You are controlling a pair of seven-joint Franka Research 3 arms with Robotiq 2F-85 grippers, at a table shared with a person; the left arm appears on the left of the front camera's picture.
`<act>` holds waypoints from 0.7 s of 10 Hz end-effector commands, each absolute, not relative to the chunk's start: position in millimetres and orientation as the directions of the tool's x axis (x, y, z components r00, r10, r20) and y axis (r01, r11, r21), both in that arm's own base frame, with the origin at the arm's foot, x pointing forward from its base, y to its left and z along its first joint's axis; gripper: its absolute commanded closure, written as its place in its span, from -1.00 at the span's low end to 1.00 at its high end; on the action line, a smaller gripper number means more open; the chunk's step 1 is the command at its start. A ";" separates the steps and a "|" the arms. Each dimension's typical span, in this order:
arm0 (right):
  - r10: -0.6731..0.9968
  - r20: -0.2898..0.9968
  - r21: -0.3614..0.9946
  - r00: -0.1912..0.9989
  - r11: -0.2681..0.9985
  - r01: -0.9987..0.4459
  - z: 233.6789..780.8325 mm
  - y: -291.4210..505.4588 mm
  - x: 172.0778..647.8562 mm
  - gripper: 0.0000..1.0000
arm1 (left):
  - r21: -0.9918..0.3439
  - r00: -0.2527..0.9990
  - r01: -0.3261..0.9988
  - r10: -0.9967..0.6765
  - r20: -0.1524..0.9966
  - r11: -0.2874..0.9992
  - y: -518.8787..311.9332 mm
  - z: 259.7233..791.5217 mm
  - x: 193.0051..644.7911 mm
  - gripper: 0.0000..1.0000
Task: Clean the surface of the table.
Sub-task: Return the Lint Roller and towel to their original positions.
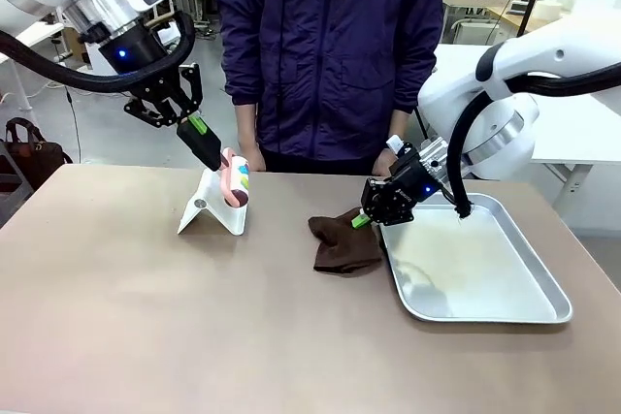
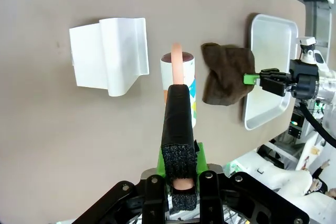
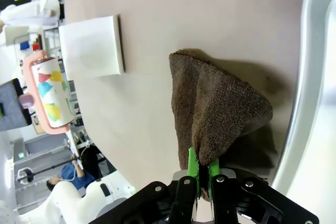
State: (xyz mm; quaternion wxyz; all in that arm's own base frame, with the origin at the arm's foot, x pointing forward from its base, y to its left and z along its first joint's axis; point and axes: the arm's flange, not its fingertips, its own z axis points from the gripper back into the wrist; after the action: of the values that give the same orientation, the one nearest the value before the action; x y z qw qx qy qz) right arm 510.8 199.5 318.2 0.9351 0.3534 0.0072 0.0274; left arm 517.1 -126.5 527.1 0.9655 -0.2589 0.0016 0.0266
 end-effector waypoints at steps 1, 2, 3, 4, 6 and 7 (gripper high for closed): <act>0.042 -0.003 0.677 0.999 0.735 -0.029 319.9 201.2 510.1 0.85 | -0.507 0.998 -0.038 0.059 0.024 0.861 -130.4 514.9 524.8 0.55; 0.042 -0.003 0.677 0.999 0.735 -0.029 319.9 201.2 510.1 0.85 | -0.505 0.995 -0.037 0.076 0.058 0.863 -137.0 502.9 531.2 0.55; 0.056 0.006 0.661 0.998 0.749 -0.046 318.2 199.5 510.7 0.85 | -0.497 0.996 -0.036 0.073 0.054 0.867 -141.5 491.3 538.3 0.55; 0.075 -0.028 0.641 0.997 0.767 -0.040 311.6 198.9 511.2 0.85 | -0.489 0.997 -0.055 0.070 0.013 0.871 -143.3 481.3 546.6 0.55; 0.059 -0.031 0.613 0.998 0.789 -0.028 302.4 206.1 515.6 0.85 | -0.457 0.996 -0.089 0.094 -0.011 0.885 -141.8 474.1 558.9 0.55; 0.063 -0.041 0.612 0.997 0.790 -0.024 299.8 209.4 517.9 0.85 | -0.448 0.996 -0.083 0.080 -0.026 0.890 -139.8 474.8 562.8 0.55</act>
State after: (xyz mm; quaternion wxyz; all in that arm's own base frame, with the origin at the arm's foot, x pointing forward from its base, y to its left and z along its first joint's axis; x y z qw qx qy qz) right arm 509.8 201.1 296.7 0.9400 0.3386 0.0253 0.0322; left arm 556.8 -141.9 459.5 0.9685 -0.2454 -0.0010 0.0420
